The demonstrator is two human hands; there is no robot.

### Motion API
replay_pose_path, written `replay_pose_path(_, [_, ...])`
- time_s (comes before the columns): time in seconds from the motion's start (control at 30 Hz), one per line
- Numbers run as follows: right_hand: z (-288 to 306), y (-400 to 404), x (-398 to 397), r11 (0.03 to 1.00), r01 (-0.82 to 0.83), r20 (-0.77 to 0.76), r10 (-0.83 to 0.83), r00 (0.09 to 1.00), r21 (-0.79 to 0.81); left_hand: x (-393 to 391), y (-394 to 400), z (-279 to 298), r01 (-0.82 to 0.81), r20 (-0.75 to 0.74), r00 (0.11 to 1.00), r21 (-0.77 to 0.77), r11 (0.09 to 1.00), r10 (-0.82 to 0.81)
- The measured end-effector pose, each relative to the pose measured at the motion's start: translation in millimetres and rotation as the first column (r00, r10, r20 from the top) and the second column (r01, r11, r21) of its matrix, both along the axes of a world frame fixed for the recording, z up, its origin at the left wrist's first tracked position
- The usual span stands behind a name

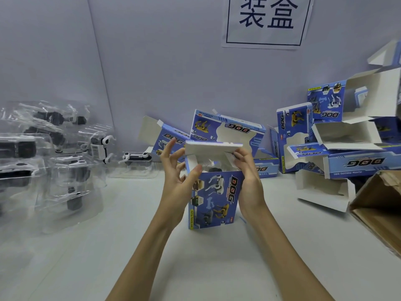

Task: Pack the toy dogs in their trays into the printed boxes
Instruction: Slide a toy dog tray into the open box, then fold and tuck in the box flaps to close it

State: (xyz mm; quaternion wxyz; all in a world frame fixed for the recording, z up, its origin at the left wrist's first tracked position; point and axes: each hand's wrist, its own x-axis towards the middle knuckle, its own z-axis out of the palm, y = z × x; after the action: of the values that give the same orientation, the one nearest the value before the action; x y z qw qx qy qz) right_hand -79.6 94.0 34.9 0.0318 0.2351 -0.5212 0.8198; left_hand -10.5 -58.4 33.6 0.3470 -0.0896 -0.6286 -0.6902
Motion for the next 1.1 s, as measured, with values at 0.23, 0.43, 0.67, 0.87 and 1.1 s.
replay_pose_path(0.23, [-2.4, -4.2, 1.5, 0.996, 0.087, -0.083, -0.084, 0.993, 0.035, -0.8, -4.7, -10.6, 0.007, 0.021, 1.0, -0.229, 0.974, -0.002])
replay_pose_path(0.43, [-6.6, -4.6, 10.4, 0.992, 0.052, -0.066, -0.045, 0.997, 0.112, -1.2, -0.8, -8.8, 0.015, 0.053, 0.999, -0.169, 0.986, -0.006])
replay_pose_path(0.67, [-9.5, -7.2, 6.8, 0.979, 0.128, -0.155, -0.103, 0.982, 0.156, -8.3, 4.3, -12.5, -0.049, 0.028, 0.998, -0.189, 0.981, 0.056])
replay_pose_path(0.87, [-3.2, 1.6, 12.1, 0.97, 0.116, -0.121, -0.091, 0.988, 0.216, -3.6, -0.5, -20.7, 0.057, 0.094, 0.995, -0.137, 0.989, -0.044])
replay_pose_path(1.1, [-2.1, -0.8, 16.3, 0.961, 0.191, -0.135, -0.166, 0.977, 0.199, -4.6, 3.8, -20.7, -0.033, 0.062, 0.997, -0.083, 0.996, 0.039])
